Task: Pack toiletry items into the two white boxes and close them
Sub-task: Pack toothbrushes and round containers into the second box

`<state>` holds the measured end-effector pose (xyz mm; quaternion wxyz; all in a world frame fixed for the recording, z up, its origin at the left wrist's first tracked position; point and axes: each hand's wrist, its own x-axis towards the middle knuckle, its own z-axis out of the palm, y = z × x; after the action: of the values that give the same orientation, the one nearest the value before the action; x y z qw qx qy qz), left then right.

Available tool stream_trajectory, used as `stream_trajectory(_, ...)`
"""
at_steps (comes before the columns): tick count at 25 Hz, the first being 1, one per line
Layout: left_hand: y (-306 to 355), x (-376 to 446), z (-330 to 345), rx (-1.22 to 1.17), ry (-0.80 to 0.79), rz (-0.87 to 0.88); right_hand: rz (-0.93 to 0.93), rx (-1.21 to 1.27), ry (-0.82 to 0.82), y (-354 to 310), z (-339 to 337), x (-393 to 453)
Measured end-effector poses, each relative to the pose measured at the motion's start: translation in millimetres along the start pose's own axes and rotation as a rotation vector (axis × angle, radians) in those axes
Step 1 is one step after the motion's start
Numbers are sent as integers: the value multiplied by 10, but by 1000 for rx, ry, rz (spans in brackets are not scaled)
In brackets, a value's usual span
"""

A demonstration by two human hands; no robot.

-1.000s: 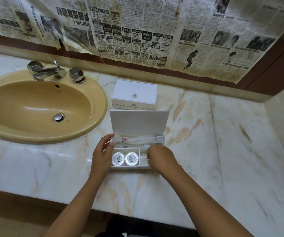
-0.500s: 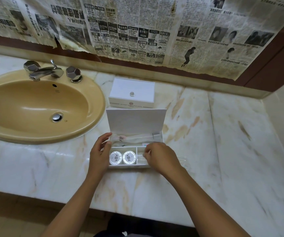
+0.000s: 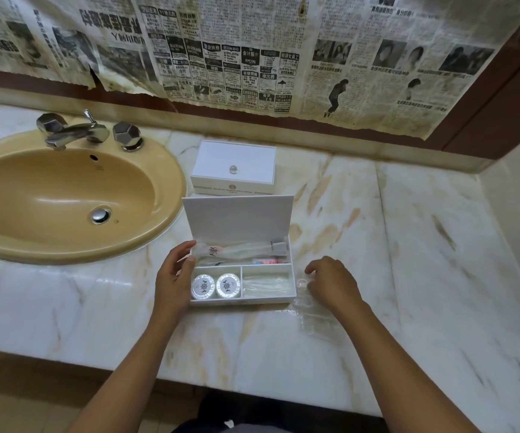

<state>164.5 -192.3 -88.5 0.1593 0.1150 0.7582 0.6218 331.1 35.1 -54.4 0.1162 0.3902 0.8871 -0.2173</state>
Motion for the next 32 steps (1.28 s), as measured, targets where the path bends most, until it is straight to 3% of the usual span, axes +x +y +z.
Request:
stream_trajectory(9, 40, -11, -1, 12, 10, -5, 5, 10, 69, -7, 32, 38)
stream_trajectory(16, 65, -20, -8, -4, 6, -16, -128, 177, 305, -434, -379, -83)
stream_trajectory(19, 57, -11, -14, -15, 0, -22, -215, 186, 248, -698, -443, -216)
stream_trajectory(22, 59, -6, -18, -17, -6, -31, -258, 7, 145, -867, -228, -266)
stream_trajectory(26, 70, -10, -28, -13, -14, -30, -229, -155, 57, -927, 62, -252)
stream_trajectory(32, 92, -11, -24, -6, -28, -28, -202, -149, 50, -931, 85, -245)
